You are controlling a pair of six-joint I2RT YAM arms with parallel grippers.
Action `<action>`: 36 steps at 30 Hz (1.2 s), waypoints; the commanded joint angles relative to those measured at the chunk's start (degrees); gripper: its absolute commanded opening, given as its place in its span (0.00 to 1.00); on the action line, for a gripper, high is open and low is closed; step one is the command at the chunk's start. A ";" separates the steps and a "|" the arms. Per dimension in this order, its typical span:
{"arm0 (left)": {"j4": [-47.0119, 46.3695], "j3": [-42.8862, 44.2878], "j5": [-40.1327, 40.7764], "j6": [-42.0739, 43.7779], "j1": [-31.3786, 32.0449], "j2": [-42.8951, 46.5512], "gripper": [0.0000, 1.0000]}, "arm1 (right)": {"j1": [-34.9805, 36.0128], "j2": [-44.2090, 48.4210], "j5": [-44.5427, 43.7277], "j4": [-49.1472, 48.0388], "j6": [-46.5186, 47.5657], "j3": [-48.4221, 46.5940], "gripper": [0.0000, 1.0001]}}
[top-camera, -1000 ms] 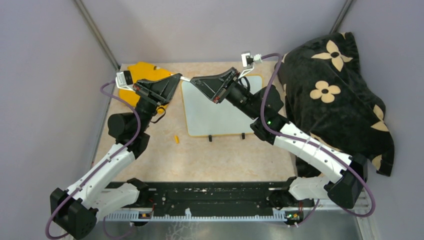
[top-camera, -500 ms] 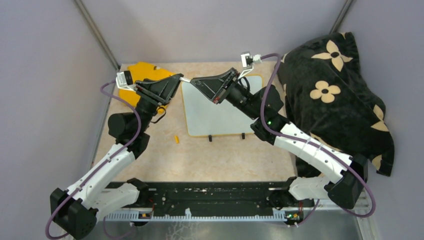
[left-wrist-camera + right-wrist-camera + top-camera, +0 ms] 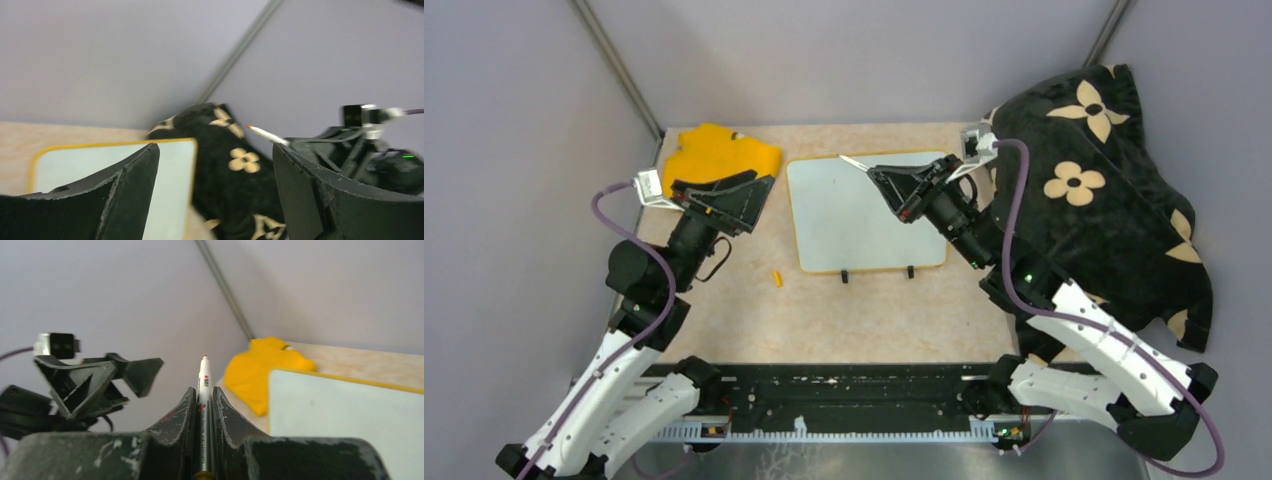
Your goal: Write a sentence on the whiteboard
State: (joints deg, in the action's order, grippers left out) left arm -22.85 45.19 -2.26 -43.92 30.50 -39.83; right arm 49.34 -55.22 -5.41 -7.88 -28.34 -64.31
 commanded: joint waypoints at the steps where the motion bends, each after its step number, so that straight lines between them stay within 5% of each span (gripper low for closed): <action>1: 27.16 2.56 7.12 22.10 -0.14 -1.53 0.88 | -0.09 3.39 -12.11 13.71 9.90 3.13 0.00; 9: 34.88 0.90 5.98 35.29 -0.09 -6.38 0.88 | -0.04 7.66 -16.48 17.59 14.00 10.13 0.00; 24: 8.83 -5.70 -2.48 25.31 -0.09 -14.44 0.94 | 4.42 4.29 -17.15 12.37 18.39 12.64 0.00; 28: 10.04 -6.31 -3.27 30.67 -1.07 -14.66 0.94 | 4.45 4.95 -16.91 10.88 18.84 14.50 0.00; 36: 10.60 -7.87 -14.93 19.42 -13.00 -19.91 0.94 | 4.45 7.85 -16.56 10.22 17.79 17.73 0.00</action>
State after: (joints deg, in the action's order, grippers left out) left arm -9.54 39.27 -10.11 -19.73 19.70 -58.11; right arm 53.21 -49.87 -21.41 5.93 -10.55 -46.83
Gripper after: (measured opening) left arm 0.944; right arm 0.111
